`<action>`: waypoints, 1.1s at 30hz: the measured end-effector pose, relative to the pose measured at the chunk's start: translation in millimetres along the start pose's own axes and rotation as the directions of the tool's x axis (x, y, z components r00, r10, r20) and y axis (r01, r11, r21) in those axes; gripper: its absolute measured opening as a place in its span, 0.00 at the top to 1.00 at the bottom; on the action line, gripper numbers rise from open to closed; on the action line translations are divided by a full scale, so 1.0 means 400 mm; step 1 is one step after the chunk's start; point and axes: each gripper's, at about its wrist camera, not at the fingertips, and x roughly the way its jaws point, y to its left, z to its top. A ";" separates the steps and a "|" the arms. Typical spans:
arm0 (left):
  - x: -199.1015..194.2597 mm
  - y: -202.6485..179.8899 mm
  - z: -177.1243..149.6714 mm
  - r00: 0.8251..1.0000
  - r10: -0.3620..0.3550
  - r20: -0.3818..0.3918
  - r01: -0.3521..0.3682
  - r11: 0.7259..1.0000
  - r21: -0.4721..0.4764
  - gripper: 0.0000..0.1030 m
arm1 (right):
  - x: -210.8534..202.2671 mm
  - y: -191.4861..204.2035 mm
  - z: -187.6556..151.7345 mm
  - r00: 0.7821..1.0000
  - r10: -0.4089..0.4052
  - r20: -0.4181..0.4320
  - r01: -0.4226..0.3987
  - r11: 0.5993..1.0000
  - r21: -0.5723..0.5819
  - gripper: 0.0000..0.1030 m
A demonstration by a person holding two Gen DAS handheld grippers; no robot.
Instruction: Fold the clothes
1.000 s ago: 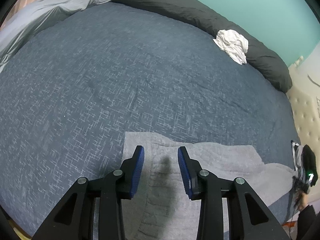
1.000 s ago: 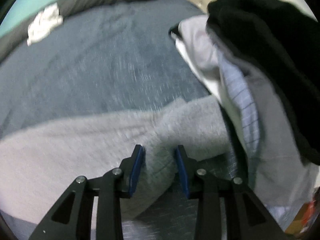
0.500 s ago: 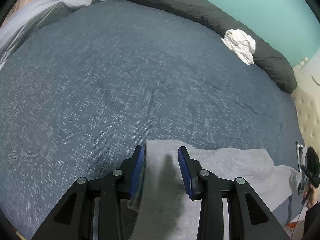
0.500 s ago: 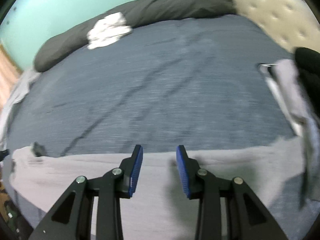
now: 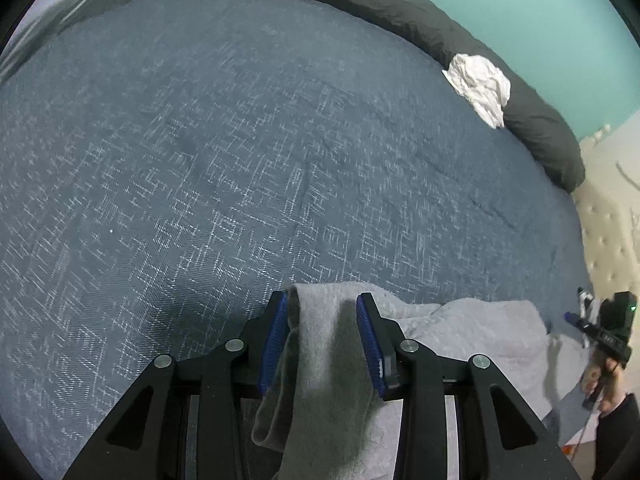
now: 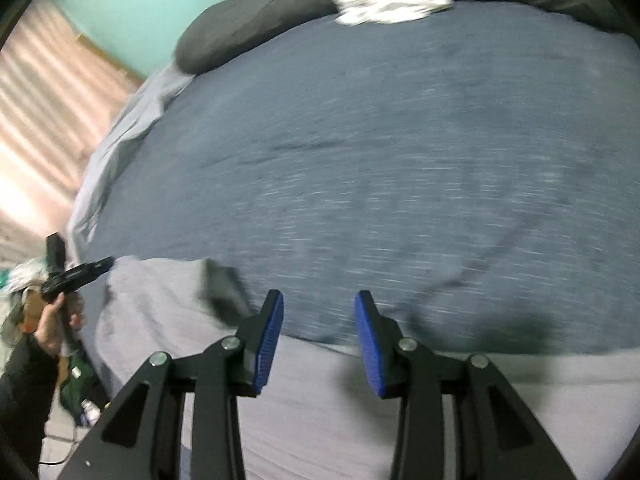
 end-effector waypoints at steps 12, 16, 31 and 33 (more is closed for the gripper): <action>0.037 0.010 0.017 0.997 -0.062 -0.044 0.062 0.998 -0.014 0.63 | 0.215 0.174 0.055 0.983 0.108 -0.148 -0.112 0.993 -0.019 0.62; 0.049 0.011 0.026 0.995 -0.082 -0.049 0.081 0.996 -0.027 0.63 | 0.243 0.196 0.058 0.975 0.132 -0.180 -0.139 0.990 -0.028 0.65; -0.004 0.015 0.016 0.994 -0.099 0.039 0.100 0.995 -0.021 0.97 | 0.153 0.276 0.100 0.997 0.079 0.000 -0.077 0.976 -0.203 0.96; -0.009 0.016 0.013 0.995 -0.092 0.048 0.093 0.995 -0.026 0.98 | 0.140 0.279 0.115 0.997 0.060 0.037 -0.050 0.972 -0.228 0.96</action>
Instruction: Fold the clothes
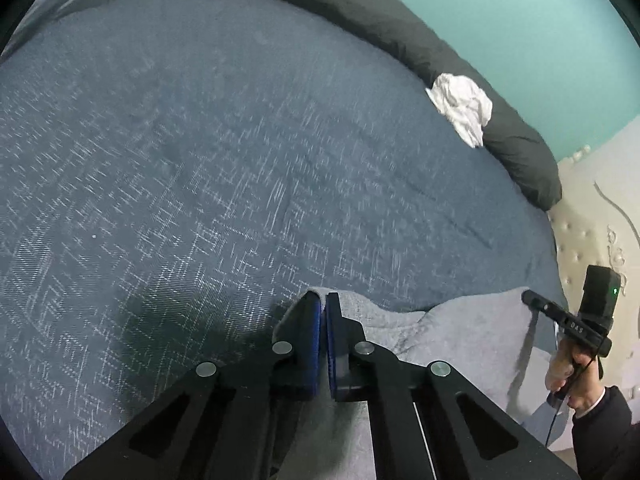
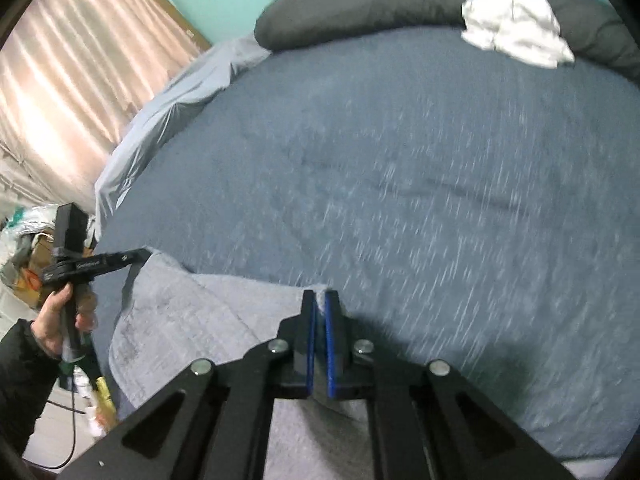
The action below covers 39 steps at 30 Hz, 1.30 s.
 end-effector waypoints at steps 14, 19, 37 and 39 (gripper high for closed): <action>0.037 0.026 -0.003 0.998 0.053 -0.028 -0.054 0.998 -0.027 0.97 | 0.113 -0.084 -0.038 0.991 -0.090 -0.098 0.094 0.995 0.036 0.92; 0.020 0.029 -0.015 0.998 0.050 -0.025 -0.051 0.998 -0.034 0.97 | -0.046 -0.184 -0.011 0.994 -0.033 0.107 0.007 0.970 0.243 0.91; -0.014 -0.115 -0.059 0.996 0.079 -0.033 -0.073 0.984 0.161 0.90 | -0.127 -0.268 -0.285 0.973 -0.141 -0.184 0.125 0.988 -0.095 0.61; 0.013 -0.127 -0.075 0.995 0.083 -0.057 -0.072 0.982 0.176 0.90 | -0.114 -0.272 -0.292 0.970 -0.147 -0.192 0.126 0.985 -0.118 0.61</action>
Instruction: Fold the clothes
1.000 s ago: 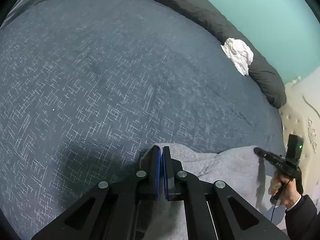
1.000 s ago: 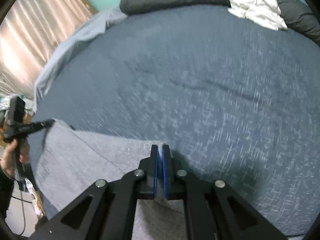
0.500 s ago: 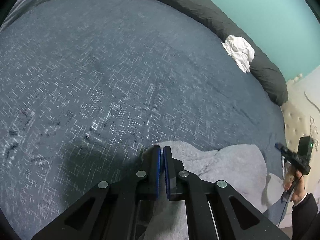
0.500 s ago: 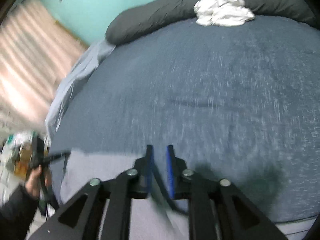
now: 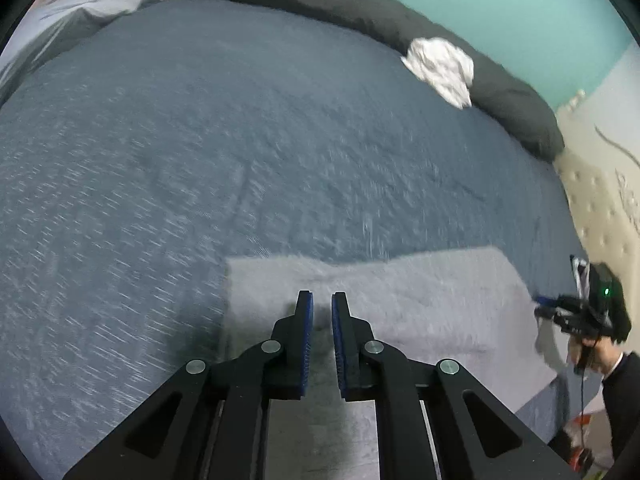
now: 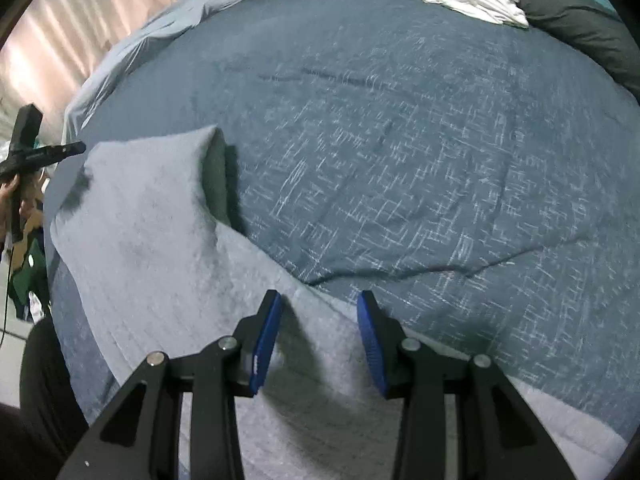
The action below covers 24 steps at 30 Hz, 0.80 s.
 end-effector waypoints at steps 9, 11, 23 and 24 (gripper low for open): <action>0.052 0.013 -0.036 0.999 0.011 -0.036 -0.012 1.000 -0.017 0.90 | 0.012 0.001 -0.003 1.000 0.001 0.024 0.000 0.999 -0.054 0.97; 0.056 0.015 -0.039 0.999 0.013 -0.034 -0.013 1.000 -0.017 0.90 | -0.002 -0.011 0.004 0.998 -0.004 0.062 0.006 1.000 -0.027 0.97; 0.047 0.032 -0.060 0.999 0.019 -0.038 -0.021 0.999 -0.043 0.90 | 0.032 -0.073 -0.011 0.999 -0.017 0.041 0.012 0.991 0.134 0.88; 0.039 0.029 -0.059 0.999 0.017 -0.029 -0.018 0.999 -0.044 0.90 | 0.016 -0.082 -0.014 0.998 -0.027 0.057 0.018 0.989 0.149 0.88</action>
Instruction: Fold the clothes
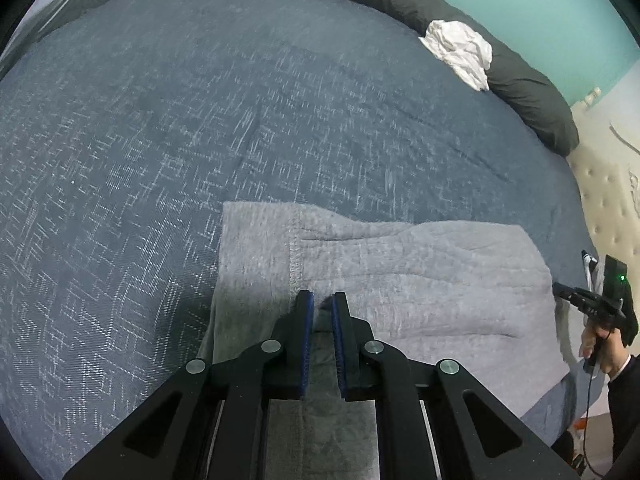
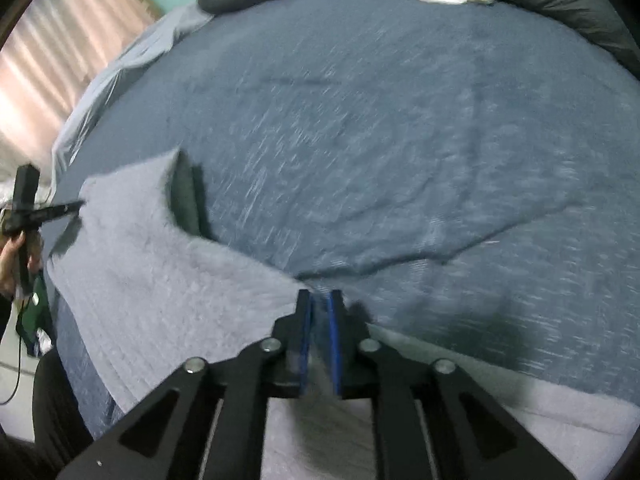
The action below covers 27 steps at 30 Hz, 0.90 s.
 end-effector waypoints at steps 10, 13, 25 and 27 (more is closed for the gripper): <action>-0.026 -0.051 -0.028 1.000 0.008 -0.006 -0.007 0.998 0.055 0.90 | -0.134 -0.097 -0.134 0.997 -0.069 0.019 0.068 0.996 0.059 0.88; -0.032 -0.059 -0.035 1.000 0.002 -0.004 -0.002 0.999 0.040 0.90 | -0.176 -0.161 -0.186 0.990 -0.136 -0.020 0.138 0.983 0.124 0.88; -0.058 -0.152 -0.041 1.000 -0.016 0.002 0.015 0.996 0.093 0.90 | -0.479 -0.496 -0.390 0.938 -0.335 0.087 0.228 0.787 0.574 0.71; -0.060 -0.173 -0.042 1.000 -0.019 0.001 0.018 0.994 0.104 0.90 | -0.524 -0.533 -0.427 0.914 -0.389 0.112 0.245 0.752 0.612 0.71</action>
